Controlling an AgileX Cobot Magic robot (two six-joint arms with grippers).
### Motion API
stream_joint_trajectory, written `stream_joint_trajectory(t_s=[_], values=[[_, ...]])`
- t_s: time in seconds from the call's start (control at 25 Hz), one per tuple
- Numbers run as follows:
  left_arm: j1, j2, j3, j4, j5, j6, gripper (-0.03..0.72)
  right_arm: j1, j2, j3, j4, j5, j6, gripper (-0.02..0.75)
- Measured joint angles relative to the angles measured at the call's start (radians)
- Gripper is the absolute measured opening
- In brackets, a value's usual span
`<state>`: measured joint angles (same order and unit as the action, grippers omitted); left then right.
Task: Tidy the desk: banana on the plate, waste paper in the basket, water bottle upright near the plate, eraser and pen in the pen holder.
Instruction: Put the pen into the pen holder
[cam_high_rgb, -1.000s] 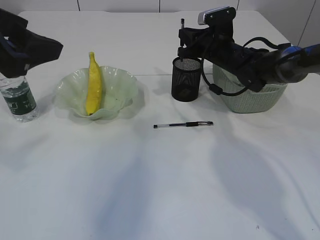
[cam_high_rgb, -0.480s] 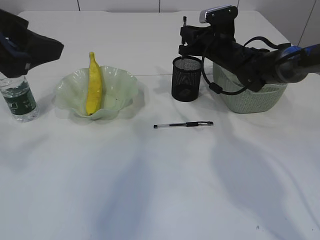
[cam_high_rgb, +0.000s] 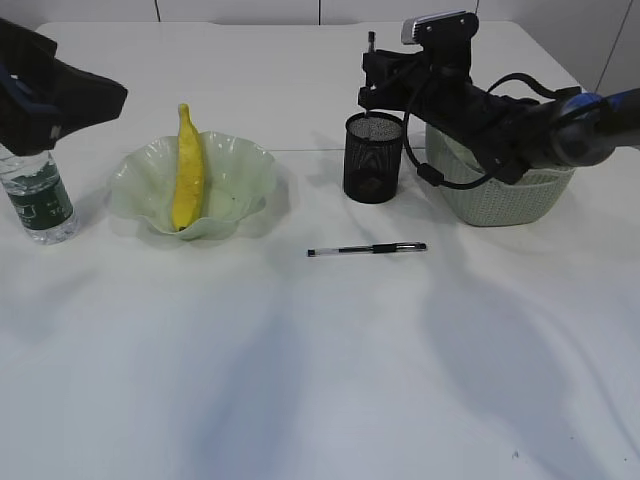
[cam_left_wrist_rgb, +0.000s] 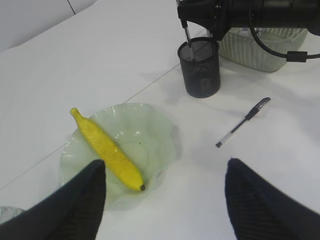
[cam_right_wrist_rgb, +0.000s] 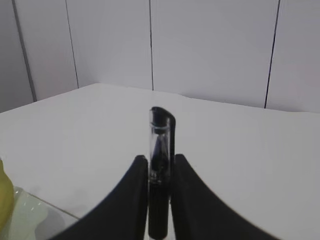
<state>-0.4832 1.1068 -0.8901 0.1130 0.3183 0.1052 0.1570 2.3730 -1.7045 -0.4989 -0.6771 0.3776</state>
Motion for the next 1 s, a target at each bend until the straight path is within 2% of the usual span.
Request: stream_joint_trajectory(t_s=[0.44,0.8,1.0], values=[[0.000,0.000,0.000,-0.005,0.000,0.000,0.528,0.000,0.002,0.000,0.060,0.002,0.000,0.240],[0.000,0.000,0.000,-0.005,0.000,0.000,0.528,0.000,0.002,0.000,0.072,0.002,0.006,0.251],[0.000,0.000,0.000,-0.005,0.000,0.000,0.528,0.000,-0.037,0.000,0.072,0.064,0.033,0.251]])
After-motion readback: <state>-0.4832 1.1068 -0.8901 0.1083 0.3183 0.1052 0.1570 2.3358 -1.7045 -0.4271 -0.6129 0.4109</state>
